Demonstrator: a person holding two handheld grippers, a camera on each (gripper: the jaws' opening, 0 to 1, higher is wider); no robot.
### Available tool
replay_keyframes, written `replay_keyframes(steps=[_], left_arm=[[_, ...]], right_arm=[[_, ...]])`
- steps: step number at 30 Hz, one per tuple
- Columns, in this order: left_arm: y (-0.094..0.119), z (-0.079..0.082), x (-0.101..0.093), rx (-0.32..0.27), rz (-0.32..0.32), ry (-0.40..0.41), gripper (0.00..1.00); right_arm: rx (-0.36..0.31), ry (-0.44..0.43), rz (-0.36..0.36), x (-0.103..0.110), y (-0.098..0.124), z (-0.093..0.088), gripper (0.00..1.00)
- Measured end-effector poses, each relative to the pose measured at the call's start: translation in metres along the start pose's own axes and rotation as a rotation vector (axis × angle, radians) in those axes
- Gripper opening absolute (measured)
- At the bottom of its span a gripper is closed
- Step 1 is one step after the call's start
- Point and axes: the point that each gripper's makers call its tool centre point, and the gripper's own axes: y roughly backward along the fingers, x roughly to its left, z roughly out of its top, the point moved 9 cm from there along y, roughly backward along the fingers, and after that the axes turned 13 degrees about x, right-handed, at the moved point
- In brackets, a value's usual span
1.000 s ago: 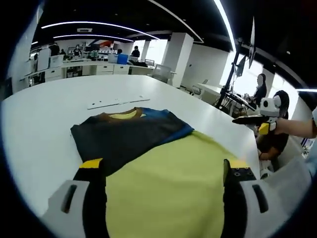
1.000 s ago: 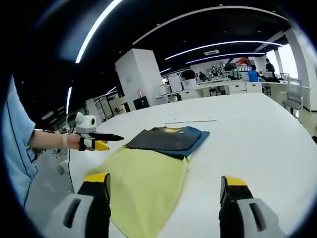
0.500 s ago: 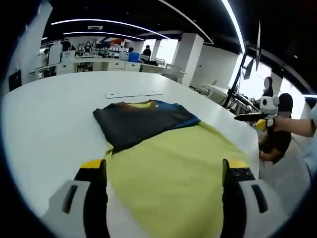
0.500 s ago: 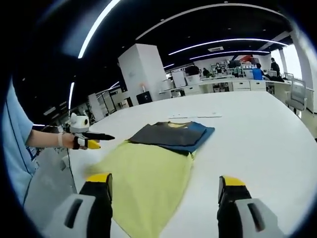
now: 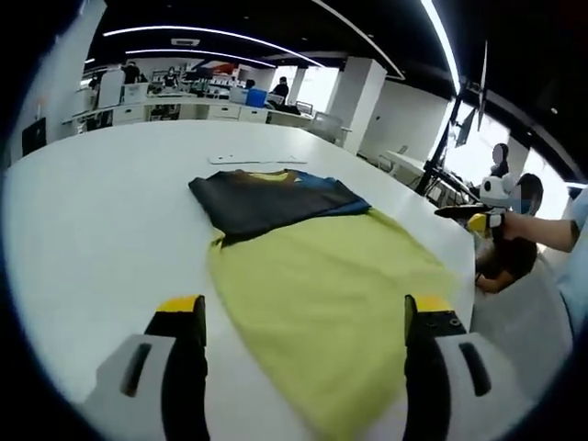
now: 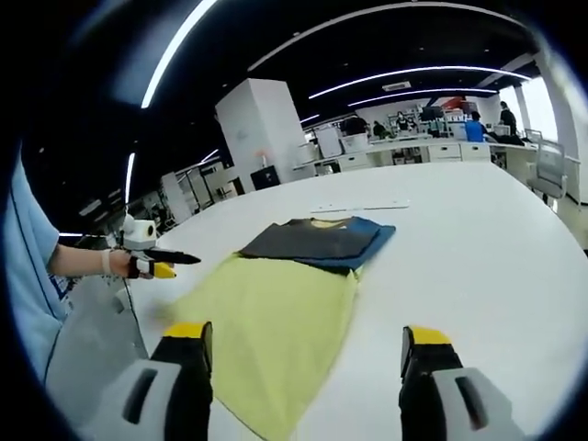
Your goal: Fold the garment on the visible template until the final outline fits inside the template.
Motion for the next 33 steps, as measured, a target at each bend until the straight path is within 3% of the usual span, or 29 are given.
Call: replay_keyframes(steps=[10,13,15,26,33], left_arm=[[0.013,-0.026,-0.004,0.103,-0.061,-0.014,0.72],[0.019,-0.037,-0.004,0.139,-0.068,0.001,0.69],[0.023,-0.044,-0.003,0.153,-0.068,0.001,0.65],[0.038,-0.074,-0.002,0.202,-0.076,0.107,0.52],[0.043,-0.078,-0.012,0.226,-0.119,0.183,0.37]], right_arm=[[0.097,0.036,0.022,0.012,0.000,-0.026,0.72],[0.139,0.030,0.040,0.017,0.000,-0.037,0.63],[0.163,0.031,0.044,0.020,-0.001,-0.044,0.61],[0.228,-0.033,0.077,0.024,0.002,-0.069,0.48],[0.248,-0.073,0.095,0.024,0.000,-0.078,0.37]])
